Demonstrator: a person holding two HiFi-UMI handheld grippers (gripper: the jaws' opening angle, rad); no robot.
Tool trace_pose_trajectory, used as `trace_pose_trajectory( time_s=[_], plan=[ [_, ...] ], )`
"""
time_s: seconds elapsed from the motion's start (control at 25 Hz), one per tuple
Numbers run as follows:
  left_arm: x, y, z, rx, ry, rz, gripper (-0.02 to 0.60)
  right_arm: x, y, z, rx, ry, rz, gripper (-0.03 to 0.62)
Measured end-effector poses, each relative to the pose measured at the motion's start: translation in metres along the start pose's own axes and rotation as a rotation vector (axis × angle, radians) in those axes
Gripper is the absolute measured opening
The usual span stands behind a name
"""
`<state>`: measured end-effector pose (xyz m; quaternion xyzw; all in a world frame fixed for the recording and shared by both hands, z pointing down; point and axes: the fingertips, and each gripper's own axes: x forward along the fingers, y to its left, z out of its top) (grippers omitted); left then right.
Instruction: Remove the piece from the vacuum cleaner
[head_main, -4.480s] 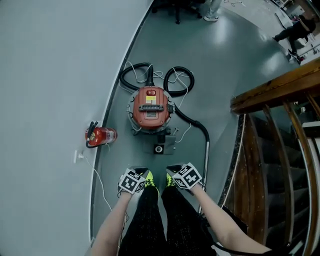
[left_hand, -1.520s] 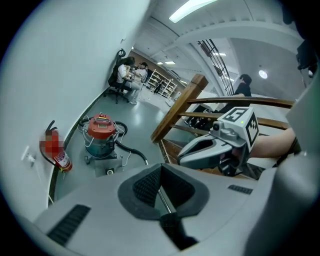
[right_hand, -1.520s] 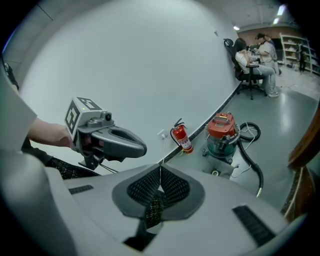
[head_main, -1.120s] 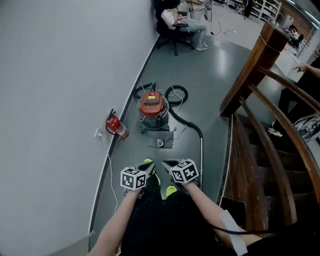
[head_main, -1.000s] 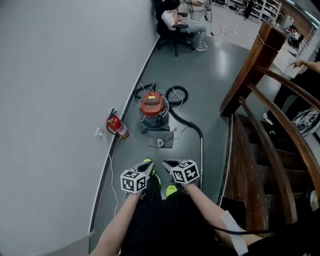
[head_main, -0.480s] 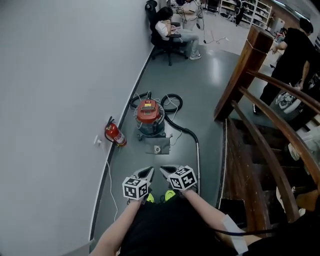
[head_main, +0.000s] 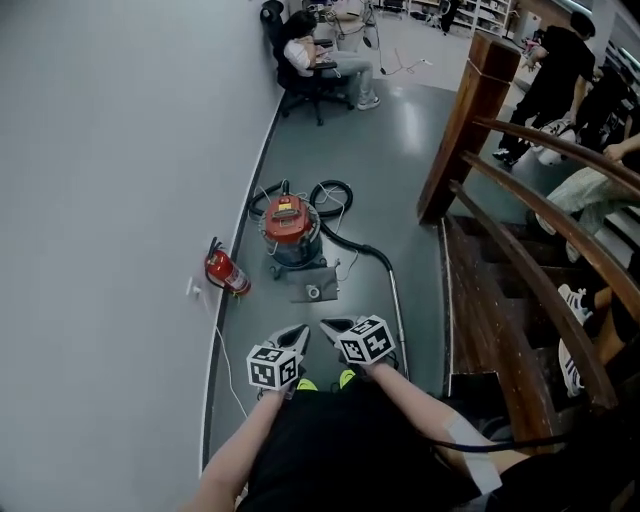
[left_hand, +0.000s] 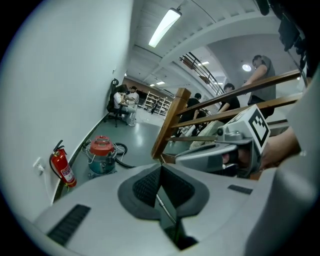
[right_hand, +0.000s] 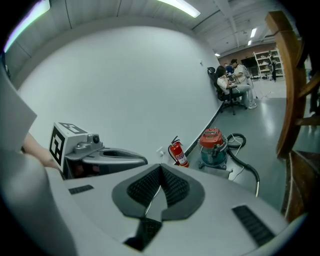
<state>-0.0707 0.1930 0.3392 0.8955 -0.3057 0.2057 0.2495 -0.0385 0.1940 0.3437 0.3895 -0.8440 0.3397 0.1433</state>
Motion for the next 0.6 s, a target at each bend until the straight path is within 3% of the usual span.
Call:
trace_pose_trajectory(
  time_s=[0.6],
  plan=[
    [-0.008, -0.013, -0.006, 0.056, 0.049, -0.024, 0.009, -0.008, 0.009, -0.007, 0.015, -0.008, -0.008, 0.015]
  ],
)
